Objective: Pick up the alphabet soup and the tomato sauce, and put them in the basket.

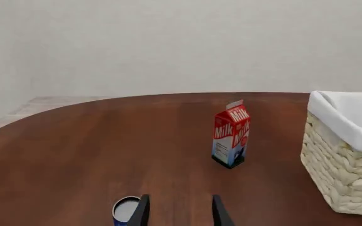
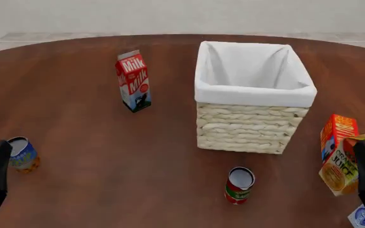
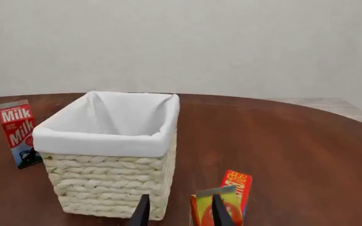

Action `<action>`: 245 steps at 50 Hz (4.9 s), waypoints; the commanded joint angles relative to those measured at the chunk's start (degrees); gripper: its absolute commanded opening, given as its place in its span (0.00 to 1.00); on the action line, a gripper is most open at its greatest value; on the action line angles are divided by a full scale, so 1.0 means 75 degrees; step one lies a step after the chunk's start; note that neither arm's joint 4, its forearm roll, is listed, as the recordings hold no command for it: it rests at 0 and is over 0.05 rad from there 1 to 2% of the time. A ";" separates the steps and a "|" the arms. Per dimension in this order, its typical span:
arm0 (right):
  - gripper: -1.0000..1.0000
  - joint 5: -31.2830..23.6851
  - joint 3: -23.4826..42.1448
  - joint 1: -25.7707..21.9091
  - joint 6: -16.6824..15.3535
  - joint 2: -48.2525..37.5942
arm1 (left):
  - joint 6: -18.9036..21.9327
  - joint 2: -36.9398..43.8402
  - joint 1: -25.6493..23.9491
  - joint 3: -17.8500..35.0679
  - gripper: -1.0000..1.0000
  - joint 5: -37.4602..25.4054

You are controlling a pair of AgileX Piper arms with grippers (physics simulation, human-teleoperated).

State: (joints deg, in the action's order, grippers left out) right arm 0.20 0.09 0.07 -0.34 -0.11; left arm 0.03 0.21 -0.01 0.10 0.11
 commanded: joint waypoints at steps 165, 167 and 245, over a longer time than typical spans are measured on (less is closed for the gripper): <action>1.00 -0.1794 0.3567 -0.5745 -0.0320 -0.6227 | 0.0082 0.0368 -0.0268 -0.0011 1.00 0.0151; 1.00 -0.1915 0.3562 -0.5795 -0.0109 -0.6236 | 0.0095 0.0323 -0.0278 -0.0011 1.00 0.0103; 1.00 -0.0573 0.2971 -0.5119 -0.0019 -0.8698 | 0.0085 0.0246 -0.0358 -0.0012 1.00 0.0007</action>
State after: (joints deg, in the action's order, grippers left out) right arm -7.74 22.23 -38.40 -0.65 -60.70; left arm 0.75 4.08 -2.73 0.02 2.22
